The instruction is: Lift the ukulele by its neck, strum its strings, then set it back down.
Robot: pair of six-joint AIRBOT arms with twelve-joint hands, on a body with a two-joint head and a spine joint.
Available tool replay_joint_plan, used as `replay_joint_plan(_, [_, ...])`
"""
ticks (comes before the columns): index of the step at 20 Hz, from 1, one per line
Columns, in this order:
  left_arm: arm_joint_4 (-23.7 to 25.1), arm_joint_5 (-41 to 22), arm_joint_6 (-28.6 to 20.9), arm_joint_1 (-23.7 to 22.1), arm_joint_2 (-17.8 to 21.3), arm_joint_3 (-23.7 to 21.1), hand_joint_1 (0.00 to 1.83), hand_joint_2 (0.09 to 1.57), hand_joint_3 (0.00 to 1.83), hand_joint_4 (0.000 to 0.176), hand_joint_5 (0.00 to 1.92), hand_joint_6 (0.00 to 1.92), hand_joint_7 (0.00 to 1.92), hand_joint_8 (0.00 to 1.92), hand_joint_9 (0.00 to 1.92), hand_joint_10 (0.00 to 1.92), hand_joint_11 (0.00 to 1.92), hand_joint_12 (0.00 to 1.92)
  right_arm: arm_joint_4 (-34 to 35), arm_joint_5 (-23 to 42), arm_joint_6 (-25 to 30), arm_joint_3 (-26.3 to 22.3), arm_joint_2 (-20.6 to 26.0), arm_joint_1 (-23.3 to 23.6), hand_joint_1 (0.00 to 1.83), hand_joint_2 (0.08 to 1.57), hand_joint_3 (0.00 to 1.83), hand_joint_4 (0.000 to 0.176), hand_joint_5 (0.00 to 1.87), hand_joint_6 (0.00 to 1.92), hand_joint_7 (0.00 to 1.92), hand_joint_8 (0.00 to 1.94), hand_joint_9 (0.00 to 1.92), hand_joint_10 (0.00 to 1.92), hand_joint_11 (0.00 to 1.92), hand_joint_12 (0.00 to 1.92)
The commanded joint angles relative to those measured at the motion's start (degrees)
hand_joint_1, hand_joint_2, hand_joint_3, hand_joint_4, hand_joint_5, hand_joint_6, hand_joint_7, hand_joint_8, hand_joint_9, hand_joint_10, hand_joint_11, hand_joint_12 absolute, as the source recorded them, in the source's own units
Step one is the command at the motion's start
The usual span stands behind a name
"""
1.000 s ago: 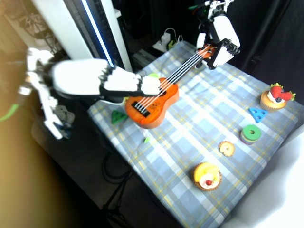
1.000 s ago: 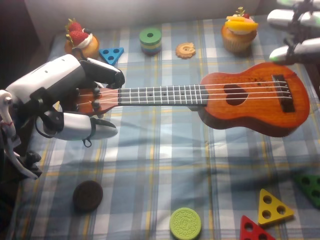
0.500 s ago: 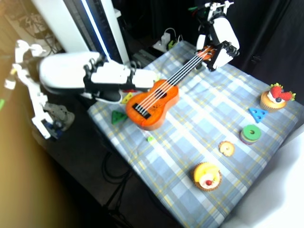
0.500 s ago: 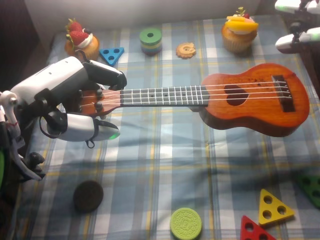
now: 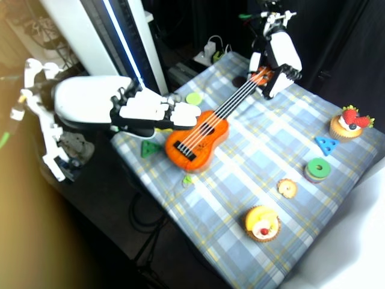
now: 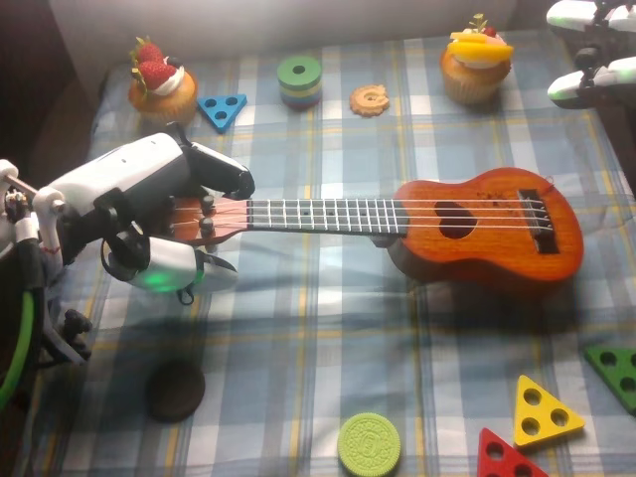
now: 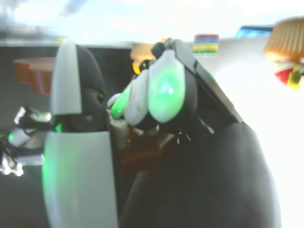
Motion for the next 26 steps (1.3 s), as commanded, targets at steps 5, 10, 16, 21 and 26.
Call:
replay_joint_plan(5, [0.36,-4.94,1.05,-1.24,-0.24,-0.17,1.08,1.31,0.07,0.0,0.57,1.58,0.62,1.8,0.73,1.92,0.83,1.92,1.77,6.24,-0.28,0.3,0.09,1.03,1.08,1.24,0.12,0.0,0.57,0.13,0.17,0.01,0.0,0.0,0.0,0.0])
replay_joint_plan(10, [1.98,-6.16,1.1,-1.19,1.08,-1.72,1.02,1.29,0.0,0.0,0.65,1.44,0.47,1.37,0.37,1.66,0.31,1.92,1.77,6.23,-0.28,0.3,0.08,1.03,1.08,1.24,0.12,0.0,0.57,0.13,0.17,0.01,0.0,0.0,0.0,0.0])
replay_joint_plan(16, [3.04,-7.04,1.11,-0.95,2.48,-2.99,0.95,1.15,0.0,0.0,0.38,0.01,0.34,0.04,0.21,0.51,0.0,1.48,1.9,6.24,-0.28,0.31,0.03,1.03,1.08,1.24,0.11,0.0,0.57,0.13,0.17,0.01,0.0,0.0,0.0,0.0])
replay_joint_plan(21, [3.6,-10.17,1.11,-0.58,4.22,-4.62,0.72,1.15,0.01,0.02,0.05,0.0,0.0,0.0,0.0,0.0,0.0,0.04,2.33,6.59,-0.28,0.29,0.13,1.03,1.08,1.24,0.11,0.0,0.57,0.13,0.17,0.0,0.0,0.0,0.0,0.0])
replay_joint_plan(26, [7.05,-17.59,-4.08,-0.23,7.81,-6.92,0.6,1.16,0.0,0.071,0.0,0.0,0.0,0.0,0.0,0.0,0.0,0.0,3.98,8.38,-2.72,-1.36,1.69,1.02,1.08,1.24,0.11,0.0,0.57,0.13,0.17,0.0,0.0,0.0,0.0,0.0])
